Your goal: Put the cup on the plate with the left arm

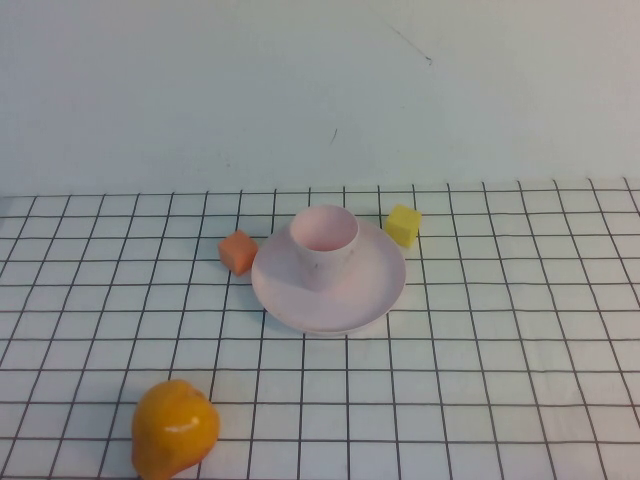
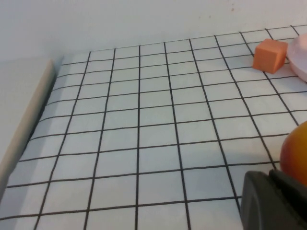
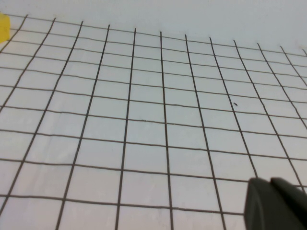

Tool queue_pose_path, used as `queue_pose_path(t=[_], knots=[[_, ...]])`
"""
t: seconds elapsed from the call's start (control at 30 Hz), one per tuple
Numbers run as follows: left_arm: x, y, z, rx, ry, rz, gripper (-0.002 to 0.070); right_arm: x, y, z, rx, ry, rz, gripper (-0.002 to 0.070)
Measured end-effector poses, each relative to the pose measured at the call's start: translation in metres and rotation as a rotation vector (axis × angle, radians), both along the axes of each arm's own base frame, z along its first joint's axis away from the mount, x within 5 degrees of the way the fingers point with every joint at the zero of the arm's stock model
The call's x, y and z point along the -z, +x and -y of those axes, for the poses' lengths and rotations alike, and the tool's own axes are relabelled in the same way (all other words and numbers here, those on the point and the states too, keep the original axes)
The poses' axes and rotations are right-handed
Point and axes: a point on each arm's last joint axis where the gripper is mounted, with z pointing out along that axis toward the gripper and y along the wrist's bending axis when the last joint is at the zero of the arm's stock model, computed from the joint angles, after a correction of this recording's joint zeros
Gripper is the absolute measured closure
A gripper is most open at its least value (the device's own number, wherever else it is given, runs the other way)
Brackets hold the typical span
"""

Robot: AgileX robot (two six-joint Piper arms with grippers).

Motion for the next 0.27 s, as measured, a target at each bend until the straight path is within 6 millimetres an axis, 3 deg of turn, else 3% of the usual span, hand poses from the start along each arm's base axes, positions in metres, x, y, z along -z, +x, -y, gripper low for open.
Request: queue_pose_path(t=[0.27], knots=[[0.0002,-0.0004,0.0028,0.053,-0.026,-0.004,0.0676,0.0000,0.0000,0.0000,0.000,0.000,0.000,0.0678]])
